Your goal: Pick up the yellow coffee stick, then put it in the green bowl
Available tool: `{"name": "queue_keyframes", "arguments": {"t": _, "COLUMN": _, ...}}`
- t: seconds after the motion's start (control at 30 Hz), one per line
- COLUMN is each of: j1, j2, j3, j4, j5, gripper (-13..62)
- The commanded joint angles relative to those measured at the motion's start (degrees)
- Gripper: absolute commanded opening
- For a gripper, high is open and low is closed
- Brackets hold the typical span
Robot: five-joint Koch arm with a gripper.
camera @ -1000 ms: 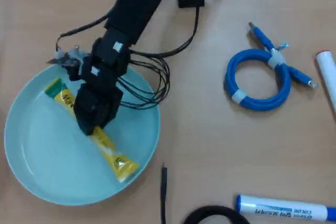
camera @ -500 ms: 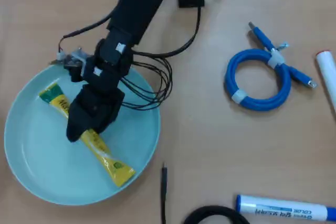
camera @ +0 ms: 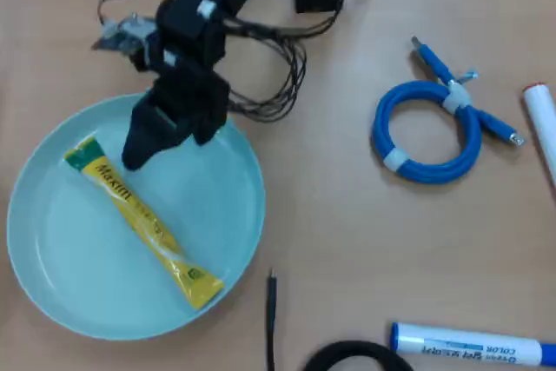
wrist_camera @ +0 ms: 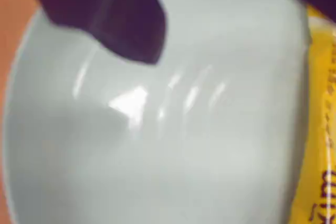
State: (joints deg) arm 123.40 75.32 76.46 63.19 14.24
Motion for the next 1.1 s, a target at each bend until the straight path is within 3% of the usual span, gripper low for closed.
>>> {"name": "queue_keyframes", "arguments": {"t": 0.0, "j1": -0.18, "j2": 7.29, "j3": -4.92, "j4": 3.69, "j5": -0.09, "gripper": 57.6}}
{"name": "queue_keyframes", "arguments": {"t": 0.3, "j1": -8.09, "j2": 19.07, "j3": 0.44, "j4": 9.67, "j5": 0.26, "gripper": 57.7}}
{"name": "queue_keyframes", "arguments": {"t": 0.93, "j1": -25.31, "j2": 42.71, "j3": 42.45, "j4": -21.45, "j5": -0.35, "gripper": 57.2}}
{"name": "queue_keyframes", "arguments": {"t": 1.0, "j1": -25.84, "j2": 45.35, "j3": 48.69, "j4": -27.25, "j5": -0.09, "gripper": 54.5}}
{"name": "queue_keyframes", "arguments": {"t": 1.07, "j1": -26.1, "j2": 47.72, "j3": 54.23, "j4": -33.05, "j5": 0.09, "gripper": 46.8}}
